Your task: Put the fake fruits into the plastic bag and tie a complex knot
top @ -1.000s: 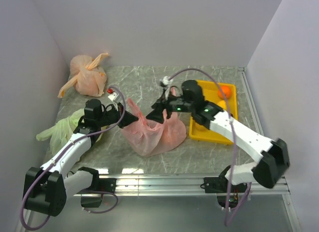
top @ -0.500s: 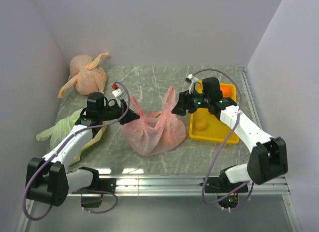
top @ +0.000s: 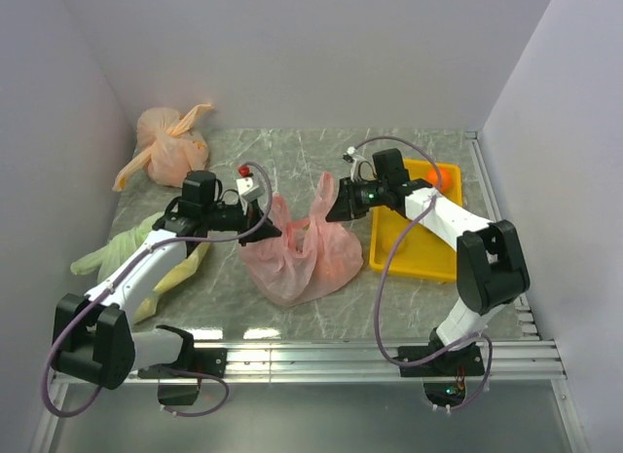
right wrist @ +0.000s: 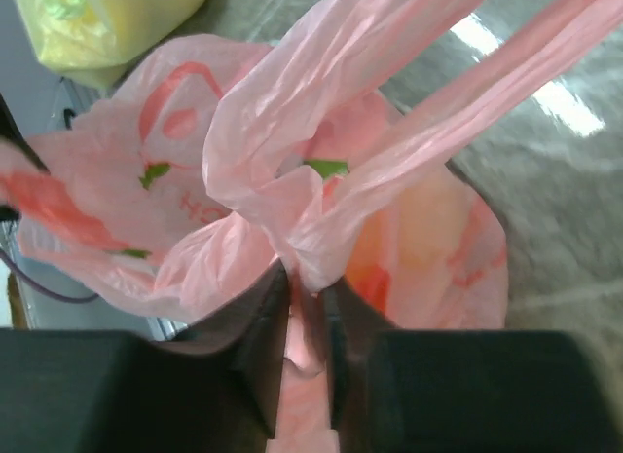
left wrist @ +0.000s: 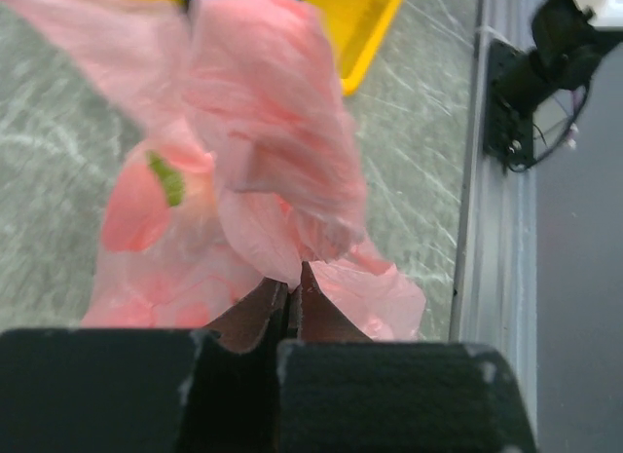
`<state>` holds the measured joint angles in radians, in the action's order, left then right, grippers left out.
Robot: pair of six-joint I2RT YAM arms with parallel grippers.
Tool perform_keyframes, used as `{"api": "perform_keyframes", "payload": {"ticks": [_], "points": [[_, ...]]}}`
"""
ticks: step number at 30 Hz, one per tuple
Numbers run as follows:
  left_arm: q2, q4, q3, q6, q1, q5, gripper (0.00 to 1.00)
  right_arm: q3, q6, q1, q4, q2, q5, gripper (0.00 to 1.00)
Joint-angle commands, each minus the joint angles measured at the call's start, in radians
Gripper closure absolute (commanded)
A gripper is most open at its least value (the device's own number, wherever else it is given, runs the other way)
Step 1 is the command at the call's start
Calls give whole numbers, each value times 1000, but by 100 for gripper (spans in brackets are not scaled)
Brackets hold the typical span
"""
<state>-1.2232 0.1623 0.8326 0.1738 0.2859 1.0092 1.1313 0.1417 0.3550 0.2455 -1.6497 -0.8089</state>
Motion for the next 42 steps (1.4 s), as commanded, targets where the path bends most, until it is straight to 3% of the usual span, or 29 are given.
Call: {"api": "perform_keyframes", "payload": {"ticks": [1, 4, 7, 12, 14, 18, 23, 29, 35, 39, 42], "points": [[-33, 120, 86, 186, 42, 77, 99, 90, -43, 36, -45, -21, -91, 82], [-82, 238, 156, 329, 82, 92, 99, 122, -109, 56, -17, -21, -140, 93], [-136, 318, 226, 435, 111, 95, 99, 163, -252, 90, 89, -24, -183, 97], [-215, 345, 313, 481, 128, 81, 99, 234, -454, 145, 320, -44, -236, 98], [-232, 333, 327, 461, 130, 57, 99, 239, -464, 144, 342, -42, -253, 96], [-222, 212, 280, 360, 114, 42, 99, 217, -496, 141, 367, -16, -263, 83], [-180, 91, 224, 254, 111, 34, 98, 197, -484, 137, 334, 16, -294, 52], [-199, 34, 220, 187, 125, 48, 93, 229, -401, 163, 252, -18, -302, 50], [-222, 26, 243, 177, 145, 36, 91, 226, -380, 187, 203, -41, -277, 56], [-210, 103, 264, 213, 150, 19, 85, 225, -416, 183, 224, -47, -259, 92], [-168, 135, 267, 198, 134, -4, 76, 203, -461, 171, 239, -29, -268, 100]]}}
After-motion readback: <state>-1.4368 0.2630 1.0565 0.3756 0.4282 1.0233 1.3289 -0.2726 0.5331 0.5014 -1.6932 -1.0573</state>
